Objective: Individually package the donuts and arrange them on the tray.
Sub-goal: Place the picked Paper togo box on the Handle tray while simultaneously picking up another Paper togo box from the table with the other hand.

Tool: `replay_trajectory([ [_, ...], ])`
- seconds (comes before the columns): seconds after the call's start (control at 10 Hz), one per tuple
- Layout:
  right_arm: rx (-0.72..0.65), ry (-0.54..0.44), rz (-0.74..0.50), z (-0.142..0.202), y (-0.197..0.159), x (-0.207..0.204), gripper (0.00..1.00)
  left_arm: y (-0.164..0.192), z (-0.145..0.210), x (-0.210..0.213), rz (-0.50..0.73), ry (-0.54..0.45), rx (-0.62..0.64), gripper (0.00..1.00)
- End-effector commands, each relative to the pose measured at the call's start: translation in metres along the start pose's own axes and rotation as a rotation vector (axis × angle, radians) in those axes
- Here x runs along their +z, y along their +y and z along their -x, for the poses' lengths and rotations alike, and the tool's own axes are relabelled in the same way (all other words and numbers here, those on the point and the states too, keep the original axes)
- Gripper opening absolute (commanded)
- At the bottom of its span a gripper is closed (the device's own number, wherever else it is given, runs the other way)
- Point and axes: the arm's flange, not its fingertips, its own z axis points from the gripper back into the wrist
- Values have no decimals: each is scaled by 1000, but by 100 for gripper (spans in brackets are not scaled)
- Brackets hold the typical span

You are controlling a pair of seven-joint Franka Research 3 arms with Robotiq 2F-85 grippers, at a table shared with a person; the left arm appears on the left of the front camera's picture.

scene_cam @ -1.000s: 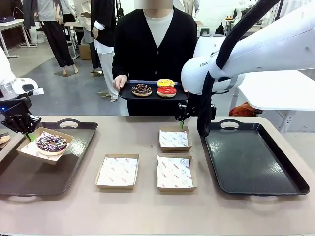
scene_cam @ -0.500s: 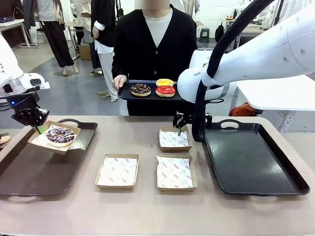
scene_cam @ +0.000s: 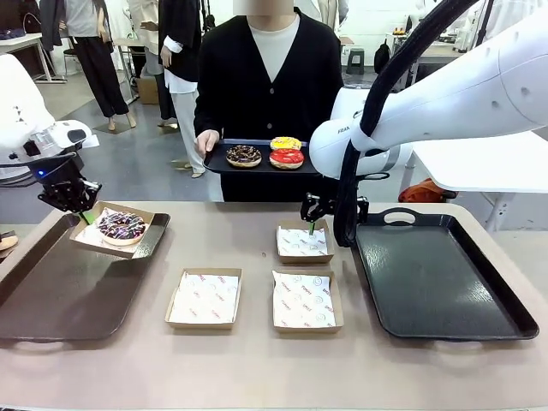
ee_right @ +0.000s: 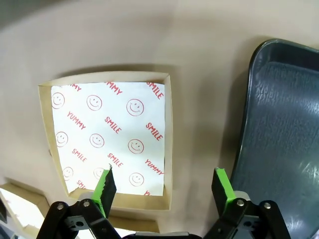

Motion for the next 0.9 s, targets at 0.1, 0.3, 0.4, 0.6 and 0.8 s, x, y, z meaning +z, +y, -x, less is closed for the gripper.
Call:
replay_trajectory([
  [0.1, 12, -51, -35, -3, -6, -13, 100, -7, -12, -7, 25, -30, 32, 1],
  [0.3, 46, -45, -34, -3, -7, -20, 100, -9, -17, -11, 16, -29, 46, 1],
  [0.4, 51, -44, -30, -3, -6, -23, 100, -10, -21, -13, 13, -30, 54, 1],
  [0.6, 59, -39, -26, -3, -6, -24, 100, -13, -29, -18, 8, -18, 58, 1],
  [0.8, 63, -37, -21, -4, -6, -24, 100, -14, -38, -25, -14, 8, 51, 1],
])
